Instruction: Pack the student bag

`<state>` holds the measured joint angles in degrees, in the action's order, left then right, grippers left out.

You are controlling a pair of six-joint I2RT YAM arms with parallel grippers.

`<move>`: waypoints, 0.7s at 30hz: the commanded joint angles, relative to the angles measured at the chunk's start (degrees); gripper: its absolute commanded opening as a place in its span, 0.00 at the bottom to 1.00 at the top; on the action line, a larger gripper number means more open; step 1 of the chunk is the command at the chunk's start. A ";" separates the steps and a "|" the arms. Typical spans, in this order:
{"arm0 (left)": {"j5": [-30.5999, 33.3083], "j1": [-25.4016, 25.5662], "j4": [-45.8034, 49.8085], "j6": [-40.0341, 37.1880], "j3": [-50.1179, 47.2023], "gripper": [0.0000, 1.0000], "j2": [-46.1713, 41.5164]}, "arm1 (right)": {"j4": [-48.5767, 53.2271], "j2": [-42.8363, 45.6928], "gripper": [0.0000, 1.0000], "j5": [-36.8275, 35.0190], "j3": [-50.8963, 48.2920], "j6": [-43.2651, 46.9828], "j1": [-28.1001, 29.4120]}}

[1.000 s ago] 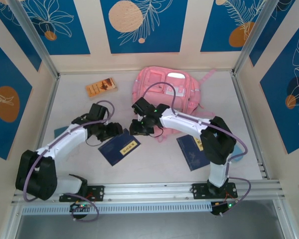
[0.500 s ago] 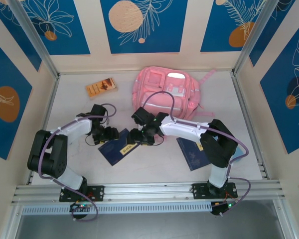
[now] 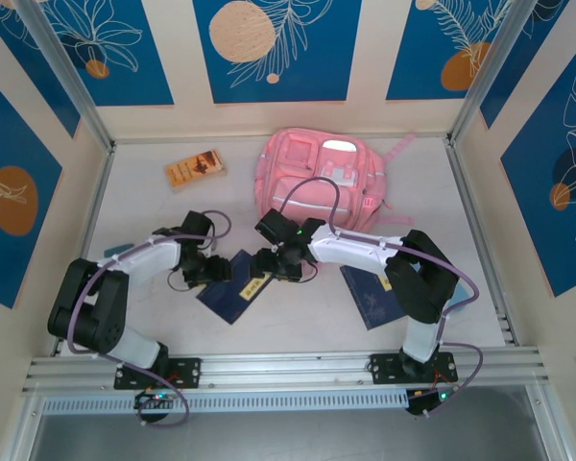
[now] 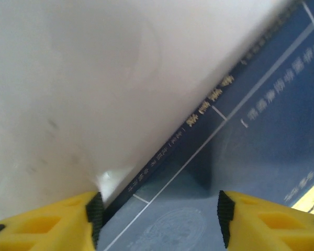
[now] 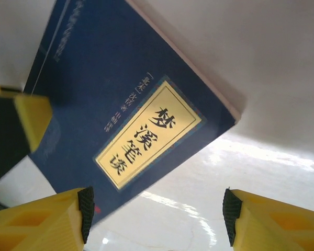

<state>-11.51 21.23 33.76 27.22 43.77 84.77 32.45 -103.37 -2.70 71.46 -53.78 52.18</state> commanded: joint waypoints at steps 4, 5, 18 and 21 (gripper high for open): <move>-7.59 6.53 -1.25 6.98 -4.13 0.46 -5.47 | 1.50 1.67 0.64 -1.32 -3.19 -3.94 0.20; -8.62 6.86 -2.73 7.67 -4.91 0.43 -5.49 | 1.35 1.36 0.63 -1.06 -3.30 -4.21 0.26; -5.00 6.89 -1.40 6.39 -1.60 0.50 -2.95 | 1.98 -4.02 0.37 0.37 -2.58 -4.93 0.31; -3.60 6.46 0.27 5.59 -0.24 0.55 -3.37 | 2.75 -4.84 0.34 -0.28 -2.63 -5.03 0.20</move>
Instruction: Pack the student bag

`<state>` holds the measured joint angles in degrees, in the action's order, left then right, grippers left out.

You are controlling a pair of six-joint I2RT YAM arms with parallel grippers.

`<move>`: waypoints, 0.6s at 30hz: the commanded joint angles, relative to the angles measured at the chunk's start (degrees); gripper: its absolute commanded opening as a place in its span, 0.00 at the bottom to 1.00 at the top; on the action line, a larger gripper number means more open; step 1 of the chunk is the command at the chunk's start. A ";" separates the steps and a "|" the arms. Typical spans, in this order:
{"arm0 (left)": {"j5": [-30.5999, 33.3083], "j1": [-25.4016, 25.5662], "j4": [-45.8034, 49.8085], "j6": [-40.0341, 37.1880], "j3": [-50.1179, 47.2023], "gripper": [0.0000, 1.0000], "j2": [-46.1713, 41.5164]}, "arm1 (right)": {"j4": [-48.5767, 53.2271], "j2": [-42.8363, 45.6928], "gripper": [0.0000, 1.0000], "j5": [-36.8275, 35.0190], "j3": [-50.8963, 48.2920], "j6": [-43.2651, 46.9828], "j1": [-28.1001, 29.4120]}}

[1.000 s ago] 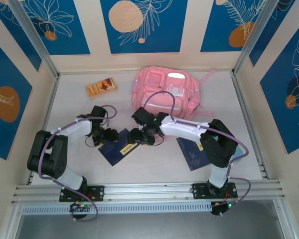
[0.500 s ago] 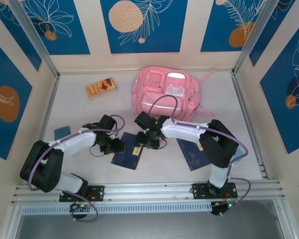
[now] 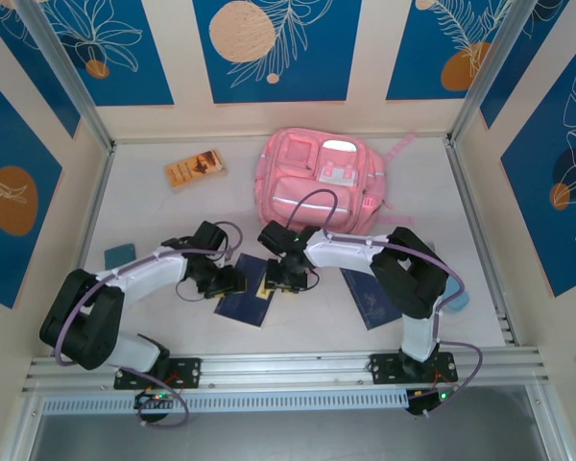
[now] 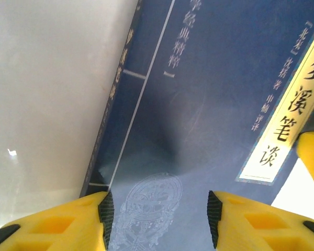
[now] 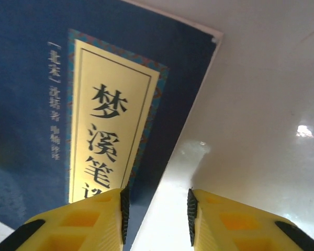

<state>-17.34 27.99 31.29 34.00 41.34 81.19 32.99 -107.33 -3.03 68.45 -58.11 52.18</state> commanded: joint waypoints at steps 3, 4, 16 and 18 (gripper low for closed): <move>2.51 -0.99 3.49 -1.82 3.07 0.60 -0.20 | 2.68 -1.84 0.30 -0.14 0.11 -0.62 -0.09; 2.65 -1.22 3.73 -2.16 3.36 0.61 -0.20 | 2.84 -2.10 0.29 -0.31 0.09 -0.68 -0.16; 1.74 -1.66 3.82 -4.25 5.02 0.64 4.79 | 2.87 -3.44 0.25 -0.36 -0.15 -0.17 -0.39; 1.33 -1.62 3.72 -4.64 4.76 0.65 5.33 | 2.61 -3.59 0.25 -0.14 -0.22 -0.21 -0.36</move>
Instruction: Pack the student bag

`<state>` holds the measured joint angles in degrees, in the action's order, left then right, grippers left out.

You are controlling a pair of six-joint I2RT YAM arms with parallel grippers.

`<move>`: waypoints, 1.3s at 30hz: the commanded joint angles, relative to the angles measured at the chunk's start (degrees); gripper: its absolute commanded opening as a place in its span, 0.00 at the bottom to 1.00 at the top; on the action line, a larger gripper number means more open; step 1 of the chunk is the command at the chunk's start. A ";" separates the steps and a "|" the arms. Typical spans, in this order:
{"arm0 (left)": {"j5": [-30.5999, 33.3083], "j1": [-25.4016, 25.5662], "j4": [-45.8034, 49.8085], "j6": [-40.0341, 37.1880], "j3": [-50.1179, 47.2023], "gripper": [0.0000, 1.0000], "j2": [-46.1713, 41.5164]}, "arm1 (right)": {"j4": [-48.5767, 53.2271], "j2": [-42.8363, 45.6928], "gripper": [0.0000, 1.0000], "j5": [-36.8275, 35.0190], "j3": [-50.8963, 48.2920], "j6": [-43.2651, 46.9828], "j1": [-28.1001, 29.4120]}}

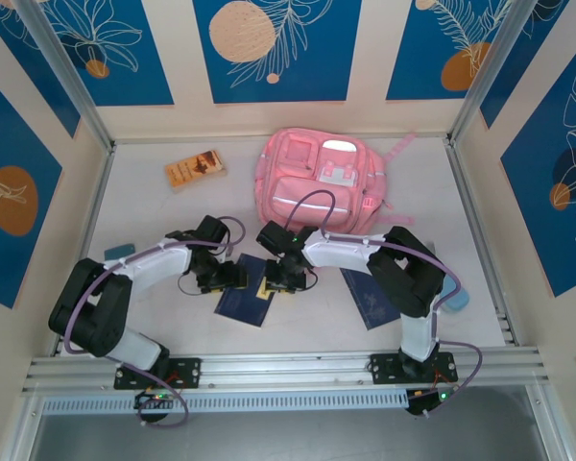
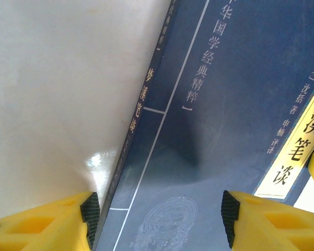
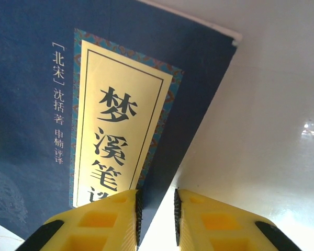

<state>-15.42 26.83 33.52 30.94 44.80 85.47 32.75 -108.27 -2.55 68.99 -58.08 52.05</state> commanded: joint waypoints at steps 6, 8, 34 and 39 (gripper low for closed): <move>-4.53 -0.20 -0.77 -1.62 0.39 0.64 2.55 | 2.36 -2.86 0.24 -0.09 -0.99 -0.18 -0.20; -6.78 0.05 -1.40 -1.93 0.55 0.60 2.79 | 2.16 -2.95 0.24 0.30 -1.04 -0.14 -0.21; -21.26 0.32 -12.80 9.95 -1.33 0.38 -4.42 | 0.04 -2.64 0.23 2.22 -2.62 -1.27 -0.57; -15.25 0.32 -7.69 7.49 0.30 0.16 -5.68 | -0.38 -0.08 0.24 2.02 -3.30 -0.66 -0.98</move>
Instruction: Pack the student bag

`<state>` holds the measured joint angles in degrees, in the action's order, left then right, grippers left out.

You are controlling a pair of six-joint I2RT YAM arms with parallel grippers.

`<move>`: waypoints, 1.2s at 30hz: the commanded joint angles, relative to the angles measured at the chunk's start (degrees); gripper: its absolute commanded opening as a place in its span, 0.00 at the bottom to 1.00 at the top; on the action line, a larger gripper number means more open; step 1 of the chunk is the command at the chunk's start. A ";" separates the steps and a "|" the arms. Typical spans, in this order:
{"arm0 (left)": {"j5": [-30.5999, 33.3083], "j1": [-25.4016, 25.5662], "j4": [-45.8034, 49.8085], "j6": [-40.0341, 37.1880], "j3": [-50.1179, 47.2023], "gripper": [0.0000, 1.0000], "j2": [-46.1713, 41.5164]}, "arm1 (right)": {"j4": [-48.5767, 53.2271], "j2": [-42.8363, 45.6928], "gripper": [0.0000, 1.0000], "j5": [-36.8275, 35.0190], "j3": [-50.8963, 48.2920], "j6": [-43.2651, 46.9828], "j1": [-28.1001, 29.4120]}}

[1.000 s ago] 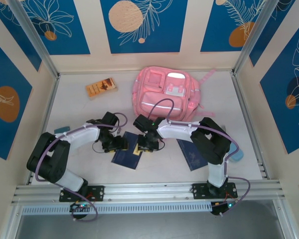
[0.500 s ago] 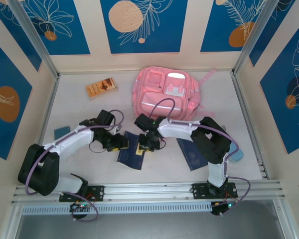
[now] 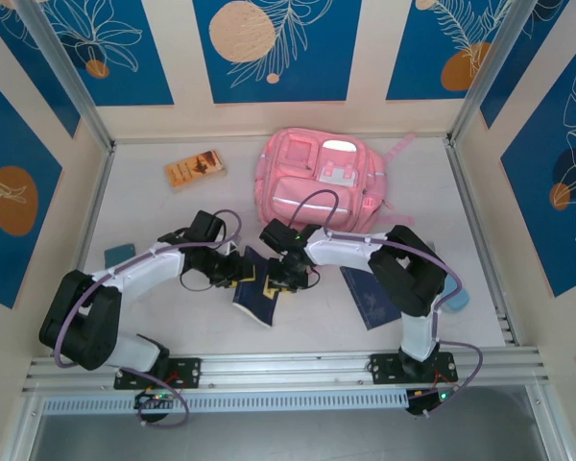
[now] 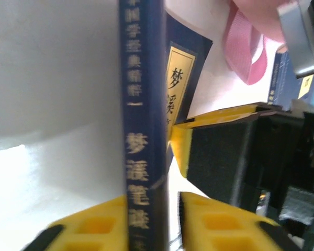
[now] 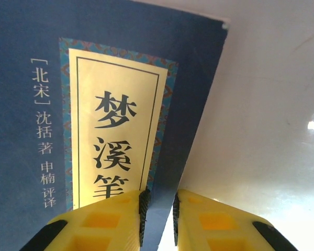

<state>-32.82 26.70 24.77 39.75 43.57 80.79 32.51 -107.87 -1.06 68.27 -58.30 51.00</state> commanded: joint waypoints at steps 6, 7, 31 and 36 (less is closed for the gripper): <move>5.72 0.35 5.37 -2.90 4.98 0.00 -5.60 | -3.96 10.58 0.42 1.06 -5.74 2.69 -2.68; 5.84 0.37 5.83 -2.92 5.79 0.00 -6.53 | -5.02 12.79 0.47 1.70 -6.40 3.42 -3.52; -13.60 -1.25 -14.99 16.01 27.09 0.00 -5.32 | -48.12 24.87 0.94 50.03 -10.98 -9.71 -28.56; -13.93 -3.16 -16.59 17.07 25.67 0.00 -5.38 | -51.95 27.10 0.76 50.98 -11.67 -14.62 -29.81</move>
<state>-43.59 25.08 13.34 54.68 68.45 75.99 -15.05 -82.67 46.54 56.12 -68.18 22.00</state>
